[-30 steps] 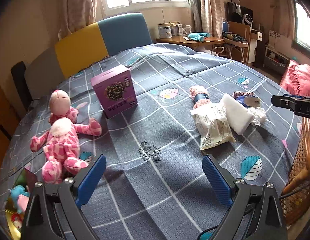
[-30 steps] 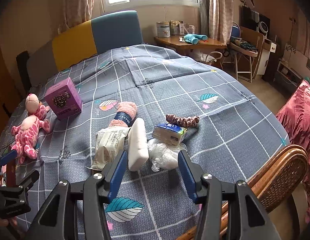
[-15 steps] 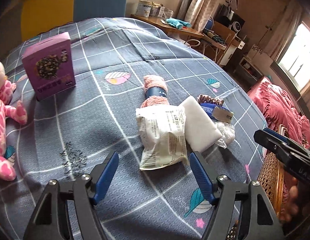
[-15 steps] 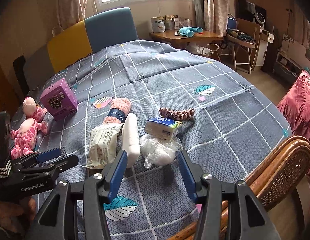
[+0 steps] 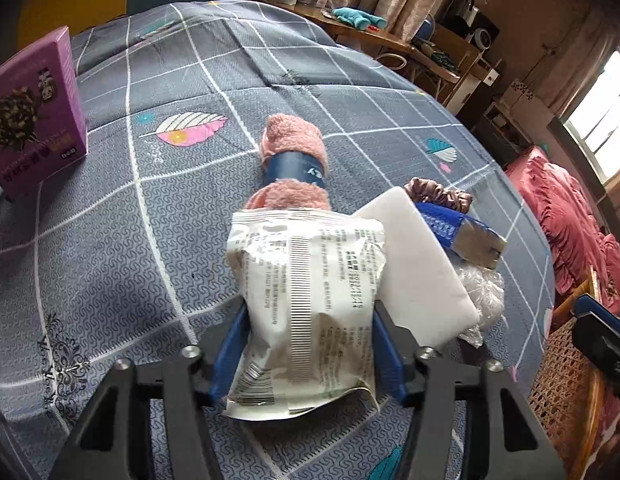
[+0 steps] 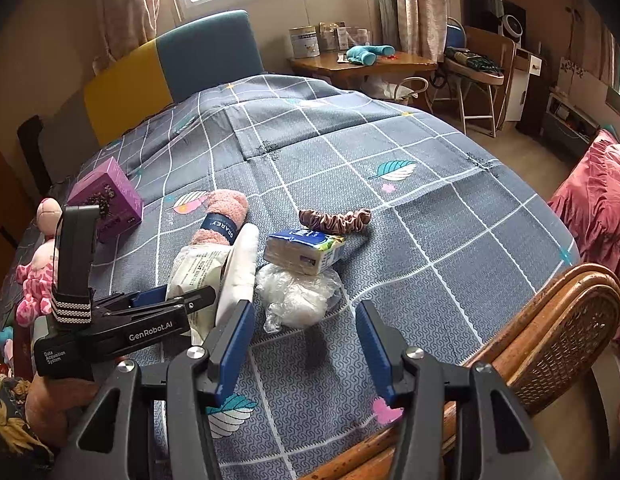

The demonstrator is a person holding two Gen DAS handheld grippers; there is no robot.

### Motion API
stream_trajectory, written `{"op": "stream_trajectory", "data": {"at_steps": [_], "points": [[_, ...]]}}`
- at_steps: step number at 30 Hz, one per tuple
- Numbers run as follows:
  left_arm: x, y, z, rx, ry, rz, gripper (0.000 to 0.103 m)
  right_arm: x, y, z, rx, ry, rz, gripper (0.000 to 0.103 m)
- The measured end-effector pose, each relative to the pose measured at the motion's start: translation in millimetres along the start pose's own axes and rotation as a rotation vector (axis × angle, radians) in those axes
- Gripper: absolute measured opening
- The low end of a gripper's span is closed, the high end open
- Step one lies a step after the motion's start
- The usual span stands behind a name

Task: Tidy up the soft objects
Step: 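Grasp the white printed snack bag with the left gripper, then grasp the white foam block with the right gripper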

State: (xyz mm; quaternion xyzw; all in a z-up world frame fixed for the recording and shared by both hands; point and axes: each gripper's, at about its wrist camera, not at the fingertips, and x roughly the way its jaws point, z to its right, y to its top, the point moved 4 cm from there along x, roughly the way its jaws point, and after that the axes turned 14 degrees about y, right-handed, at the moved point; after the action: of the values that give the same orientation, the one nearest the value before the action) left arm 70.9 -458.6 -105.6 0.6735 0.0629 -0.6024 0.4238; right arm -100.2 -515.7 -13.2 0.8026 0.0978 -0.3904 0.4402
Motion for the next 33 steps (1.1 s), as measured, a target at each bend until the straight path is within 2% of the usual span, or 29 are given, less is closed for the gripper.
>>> {"op": "stream_trajectory", "data": {"at_steps": [7, 14, 16, 20, 27, 33], "points": [[-33, -13, -24, -0.006, -0.015, 0.076, 0.056, 1, 7, 4, 0.034, 0.026, -0.013, 0.053], [-71, -44, -77, -0.044, 0.064, 0.122, 0.056, 16, 14, -10, 0.034, 0.115, -0.1, 0.053], [-79, -55, -92, -0.065, 0.085, 0.123, 0.056, 24, 20, -23, 0.006, 0.142, -0.128, 0.053], [-96, -77, -118, -0.107, 0.122, 0.129, 0.056, 46, 33, -48, -0.086, 0.135, -0.181, 0.053], [-122, -100, -145, -0.137, 0.195, 0.163, 0.057, 107, 50, -64, -0.192, 0.037, -0.291, 0.053], [-139, -109, -156, -0.156, 0.24, 0.19, 0.057, 149, 40, -53, -0.211, -0.087, -0.384, 0.053]]}}
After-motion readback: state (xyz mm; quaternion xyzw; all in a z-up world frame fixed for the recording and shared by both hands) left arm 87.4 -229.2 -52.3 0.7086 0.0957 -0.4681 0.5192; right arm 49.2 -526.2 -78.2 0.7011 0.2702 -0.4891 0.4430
